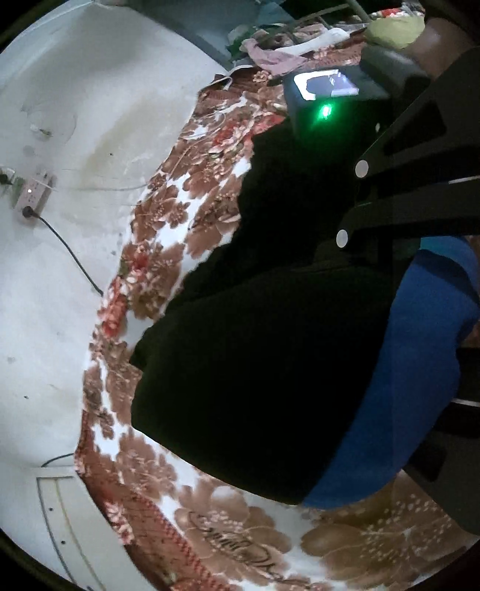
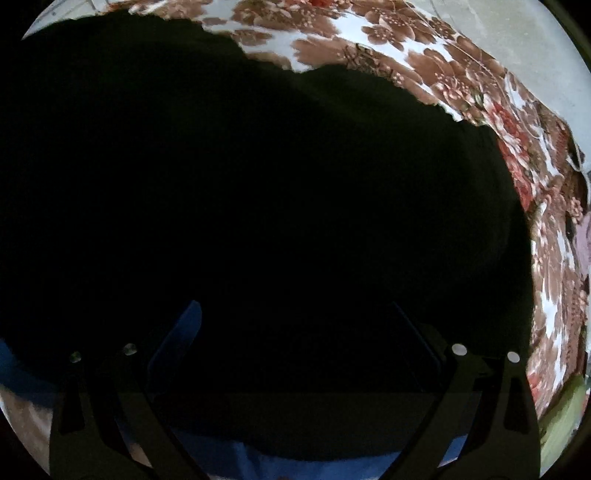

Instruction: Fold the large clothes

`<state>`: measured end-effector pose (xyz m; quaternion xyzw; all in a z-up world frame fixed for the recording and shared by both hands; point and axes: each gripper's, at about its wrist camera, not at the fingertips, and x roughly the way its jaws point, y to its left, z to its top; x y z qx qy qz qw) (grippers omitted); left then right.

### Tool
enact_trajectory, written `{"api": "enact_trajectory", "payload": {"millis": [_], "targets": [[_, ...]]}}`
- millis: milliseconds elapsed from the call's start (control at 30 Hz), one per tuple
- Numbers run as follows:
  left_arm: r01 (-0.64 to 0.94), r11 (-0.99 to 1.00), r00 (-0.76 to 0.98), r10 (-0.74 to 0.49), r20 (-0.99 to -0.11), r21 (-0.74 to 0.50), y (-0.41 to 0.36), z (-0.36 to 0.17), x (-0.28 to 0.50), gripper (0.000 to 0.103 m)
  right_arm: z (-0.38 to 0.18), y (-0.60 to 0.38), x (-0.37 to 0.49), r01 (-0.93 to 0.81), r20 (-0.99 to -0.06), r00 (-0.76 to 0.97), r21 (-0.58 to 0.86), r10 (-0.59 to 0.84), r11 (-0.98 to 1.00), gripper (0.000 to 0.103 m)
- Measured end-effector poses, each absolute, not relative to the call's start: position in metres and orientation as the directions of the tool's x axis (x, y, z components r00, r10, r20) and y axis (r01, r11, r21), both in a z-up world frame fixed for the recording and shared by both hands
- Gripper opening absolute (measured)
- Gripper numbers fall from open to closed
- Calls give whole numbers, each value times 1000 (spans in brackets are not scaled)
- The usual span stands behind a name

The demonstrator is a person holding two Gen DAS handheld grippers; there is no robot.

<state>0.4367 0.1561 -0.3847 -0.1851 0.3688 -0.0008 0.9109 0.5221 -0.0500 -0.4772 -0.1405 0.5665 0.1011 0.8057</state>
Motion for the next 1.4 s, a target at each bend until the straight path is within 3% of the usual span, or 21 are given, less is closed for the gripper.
{"api": "enact_trajectory", "payload": {"millis": [200, 400, 667, 800, 1133, 1233, 1400], "targets": [[-115, 949, 738, -118, -665, -295, 132, -350, 442, 11, -471, -63, 508, -385, -957, 283, -46, 70, 922, 98], [-24, 995, 737, -49, -674, -98, 70, -328, 450, 11, -481, -74, 512, -376, -946, 290, 29, 147, 926, 98], [46, 998, 714, -3, -700, 43, -14, -304, 478, 11, -420, -231, 518, -195, -926, 316, 147, 204, 970, 98], [112, 965, 694, 94, -713, 237, -83, -320, 489, 11, -396, -304, 530, -114, -924, 343, 139, 170, 984, 98], [279, 820, 662, 213, -719, 500, -200, -415, 488, 11, -356, -395, 550, -46, -894, 405, 188, 191, 981, 98], [311, 731, 698, 258, -668, 608, -217, -443, 474, 11, -359, -396, 548, -62, -888, 375, 261, 265, 963, 98], [356, 568, 774, 265, -575, 742, -235, -463, 441, 11, -368, -387, 554, -63, -812, 281, 515, 511, 855, 98]]}}
